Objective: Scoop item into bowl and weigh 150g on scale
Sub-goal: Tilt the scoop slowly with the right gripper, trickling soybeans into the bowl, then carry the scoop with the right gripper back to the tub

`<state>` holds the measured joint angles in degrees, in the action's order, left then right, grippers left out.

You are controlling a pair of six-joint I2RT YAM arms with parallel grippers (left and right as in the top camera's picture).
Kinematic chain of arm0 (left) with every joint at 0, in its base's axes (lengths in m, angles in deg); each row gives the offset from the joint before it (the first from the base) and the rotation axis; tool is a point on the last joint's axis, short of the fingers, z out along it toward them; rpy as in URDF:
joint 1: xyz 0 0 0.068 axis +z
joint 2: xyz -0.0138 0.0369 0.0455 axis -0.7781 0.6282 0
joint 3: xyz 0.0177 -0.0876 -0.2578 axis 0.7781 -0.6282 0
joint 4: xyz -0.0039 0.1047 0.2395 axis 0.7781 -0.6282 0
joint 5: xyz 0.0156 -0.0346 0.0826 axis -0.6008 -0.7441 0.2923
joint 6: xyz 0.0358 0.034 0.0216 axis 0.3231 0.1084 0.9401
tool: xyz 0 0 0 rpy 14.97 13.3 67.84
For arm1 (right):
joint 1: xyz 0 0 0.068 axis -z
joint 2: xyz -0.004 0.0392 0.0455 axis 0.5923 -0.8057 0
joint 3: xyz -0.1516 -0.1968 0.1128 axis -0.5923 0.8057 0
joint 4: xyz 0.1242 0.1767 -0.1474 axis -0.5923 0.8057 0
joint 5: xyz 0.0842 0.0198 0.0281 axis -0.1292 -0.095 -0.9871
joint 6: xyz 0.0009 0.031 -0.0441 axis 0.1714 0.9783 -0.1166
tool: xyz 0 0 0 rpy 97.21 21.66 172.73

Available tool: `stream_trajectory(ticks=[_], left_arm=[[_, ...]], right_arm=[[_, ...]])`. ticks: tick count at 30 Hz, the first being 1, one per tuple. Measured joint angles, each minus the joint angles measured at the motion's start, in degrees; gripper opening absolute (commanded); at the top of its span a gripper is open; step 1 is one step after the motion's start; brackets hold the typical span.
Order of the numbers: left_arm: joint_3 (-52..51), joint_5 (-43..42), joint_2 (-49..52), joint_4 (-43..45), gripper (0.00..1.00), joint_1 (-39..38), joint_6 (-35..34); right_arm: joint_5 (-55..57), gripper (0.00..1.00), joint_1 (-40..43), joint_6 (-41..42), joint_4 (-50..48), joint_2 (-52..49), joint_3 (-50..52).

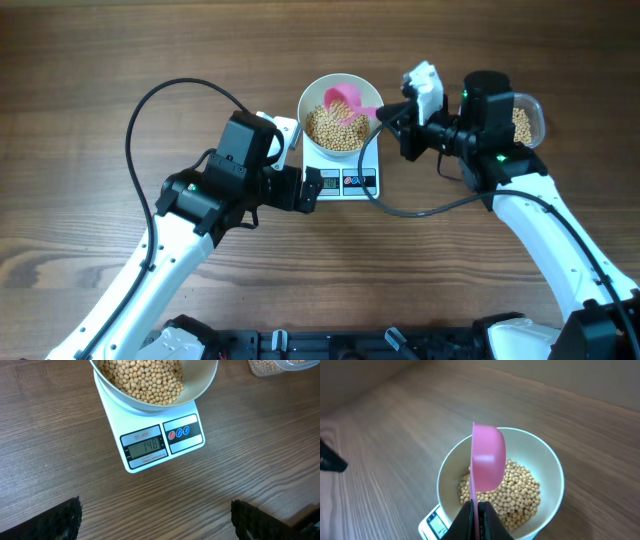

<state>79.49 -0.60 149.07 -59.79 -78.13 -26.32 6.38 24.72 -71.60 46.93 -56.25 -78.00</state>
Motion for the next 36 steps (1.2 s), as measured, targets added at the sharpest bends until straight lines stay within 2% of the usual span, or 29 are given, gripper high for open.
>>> stream_trajectory(ticks=[7, 11, 20, 36], left_arm=[[0.0, 0.0, 0.0, 0.0, 1.00, 0.0, 0.0], [0.0, 0.0, 0.0, 0.0, 1.00, 0.0, 0.0], [0.0, 0.0, 0.0, 0.0, 1.00, 0.0, 0.0], [0.0, 0.0, 0.0, 0.0, 1.00, 0.0, 0.0]], right_arm=[[4.4, 0.04, 0.0, -0.9, 0.2, 0.0, 0.0], [2.1, 0.04, 0.0, -3.0, 2.3, 0.0, 0.0], [7.3, 0.04, 0.0, 8.1, 0.3, 0.0, 0.0], [5.5, 0.04, 0.0, 15.6, -4.1, 0.0, 0.0]])
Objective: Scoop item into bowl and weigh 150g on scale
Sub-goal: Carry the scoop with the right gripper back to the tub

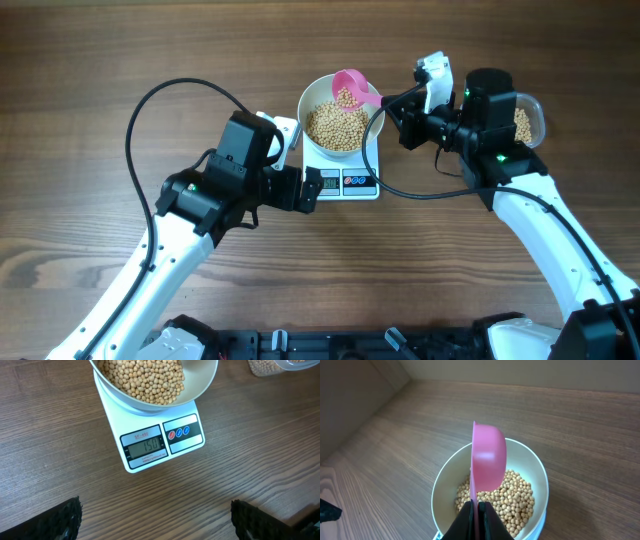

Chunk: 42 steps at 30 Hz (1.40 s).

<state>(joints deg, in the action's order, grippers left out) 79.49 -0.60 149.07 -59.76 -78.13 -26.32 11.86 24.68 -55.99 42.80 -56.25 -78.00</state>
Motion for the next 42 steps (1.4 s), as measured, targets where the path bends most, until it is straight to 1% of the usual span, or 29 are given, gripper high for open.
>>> stream_trajectory(ticks=[3, 9, 12, 16, 17, 22, 27, 34, 42], left_arm=[[0.0, 0.0, 0.0, 0.0, 1.00, 0.0, 0.0], [0.0, 0.0, 0.0, 0.0, 1.00, 0.0, 0.0], [0.0, 0.0, 0.0, 0.0, 1.00, 0.0, 0.0], [0.0, 0.0, 0.0, 0.0, 1.00, 0.0, 0.0], [0.0, 0.0, 0.0, 0.0, 1.00, 0.0, 0.0], [0.0, 0.0, 0.0, 0.0, 1.00, 0.0, 0.0], [0.0, 0.0, 0.0, 0.0, 1.00, 0.0, 0.0], [0.0, 0.0, 0.0, 0.0, 1.00, 0.0, 0.0], [0.0, 0.0, 0.0, 0.0, 1.00, 0.0, 0.0]], right_arm=[[0.0, 0.04, 0.0, 1.5, -0.6, 0.0, 0.0], [-0.2, 0.04, 0.5, 6.9, -5.2, 0.0, 0.0], [-0.4, 0.04, 3.3, 10.8, -6.0, 0.0, 0.0], [-0.4, 0.04, 11.0, 21.9, -6.2, 0.0, 0.0], [-0.6, 0.04, 12.7, 23.6, -6.2, 0.0, 0.0], [-2.4, 0.04, 17.5, 28.5, -6.2, 0.0, 0.0], [-3.0, 0.04, 18.7, 29.5, -5.7, 0.0, 0.0], [-3.1, 0.04, 19.3, 28.6, -0.9, 0.0, 0.0], [-3.2, 0.04, 25.8, 26.6, 5.9, 5.0, 0.0]])
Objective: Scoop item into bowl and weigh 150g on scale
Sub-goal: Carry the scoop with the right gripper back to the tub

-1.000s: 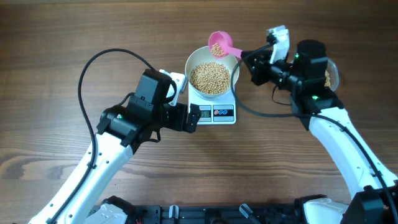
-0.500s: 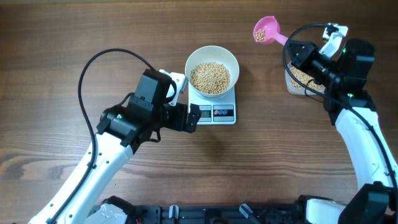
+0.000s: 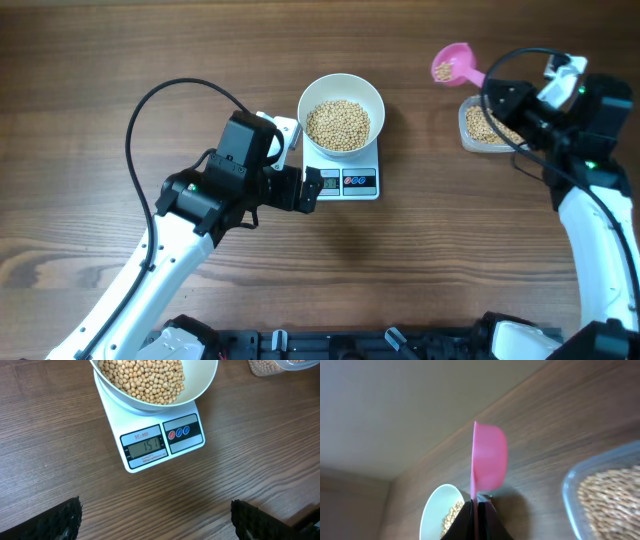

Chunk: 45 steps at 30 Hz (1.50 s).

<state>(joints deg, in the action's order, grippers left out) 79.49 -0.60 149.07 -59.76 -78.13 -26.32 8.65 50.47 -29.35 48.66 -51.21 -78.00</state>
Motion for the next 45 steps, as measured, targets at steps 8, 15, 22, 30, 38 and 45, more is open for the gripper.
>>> stream_trajectory(ticks=[8, 15, 22, 30, 38, 45], left_arm=[[0.0, 0.0, 0.0, 0.0, 1.00, 0.0, 0.0], [0.0, 0.0, 0.0, 0.0, 1.00, 0.0, 0.0], [0.0, 0.0, 0.0, 0.0, 1.00, 0.0, 0.0], [0.0, 0.0, 0.0, 0.0, 1.00, 0.0, 0.0], [0.0, 0.0, 0.0, 0.0, 1.00, 0.0, 0.0], [0.0, 0.0, 0.0, 0.0, 1.00, 0.0, 0.0]], right_arm=[[0.0, 0.04, 6.6, -1.5, 3.3, 0.3, 0.0], [0.0, 0.04, 12.0, -4.1, 5.7, 0.3, 0.0], [0.0, 0.04, 12.0, -4.3, 6.0, 0.3, 0.0], [0.0, 0.04, 12.0, -4.3, 6.0, 0.3, 0.0], [0.0, 0.04, 12.0, -4.3, 6.0, 0.3, 0.0], [0.0, 0.04, 12.0, -4.3, 6.0, 0.3, 0.0]])
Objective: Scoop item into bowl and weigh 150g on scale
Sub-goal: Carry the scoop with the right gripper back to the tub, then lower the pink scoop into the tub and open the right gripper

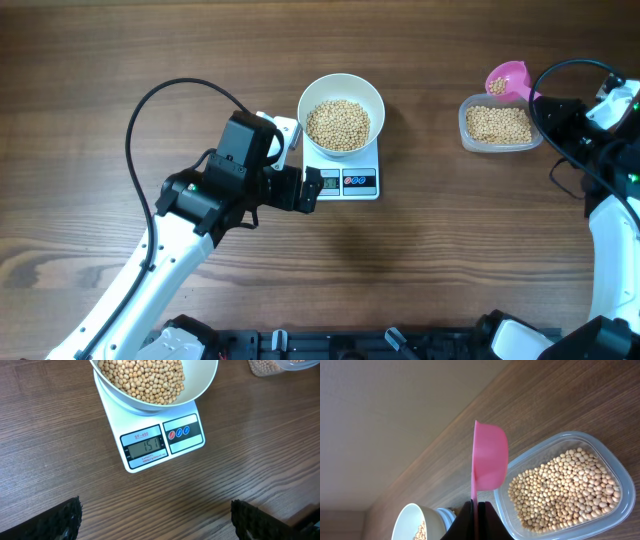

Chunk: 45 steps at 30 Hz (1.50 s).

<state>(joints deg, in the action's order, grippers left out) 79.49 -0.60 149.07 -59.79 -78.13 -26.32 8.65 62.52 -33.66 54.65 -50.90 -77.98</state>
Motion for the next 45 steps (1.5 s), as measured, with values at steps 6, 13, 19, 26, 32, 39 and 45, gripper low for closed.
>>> stream_trajectory(ticks=[6, 13, 19, 26, 32, 39, 45], left_arm=[[0.0, 0.0, 0.0, 0.0, 1.00, 0.0, 0.0], [0.0, 0.0, 0.0, 0.0, 1.00, 0.0, 0.0], [0.0, 0.0, 0.0, 0.0, 1.00, 0.0, 0.0], [0.0, 0.0, 0.0, 0.0, 1.00, 0.0, 0.0], [0.0, 0.0, 0.0, 0.0, 1.00, 0.0, 0.0], [0.0, 0.0, 0.0, 0.0, 1.00, 0.0, 0.0], [0.0, 0.0, 0.0, 0.0, 1.00, 0.0, 0.0]], right_arm=[[0.0, 0.04, 0.0, 0.0, 0.0, 0.0, 0.0], [3.8, 0.04, 0.0, -3.9, 4.0, 0.0, 0.0], [5.0, 0.04, 0.0, -10.6, 6.1, 0.0, 0.0], [9.0, 0.04, 0.0, -20.9, 8.6, 0.0, 0.0], [11.5, 0.04, -0.6, -30.8, 9.2, 0.0, 0.0], [17.6, 0.04, -5.4, -38.7, 9.5, 0.0, 0.0], [22.1, 0.05, -7.5, -46.2, 9.7, 0.0, 0.0]])
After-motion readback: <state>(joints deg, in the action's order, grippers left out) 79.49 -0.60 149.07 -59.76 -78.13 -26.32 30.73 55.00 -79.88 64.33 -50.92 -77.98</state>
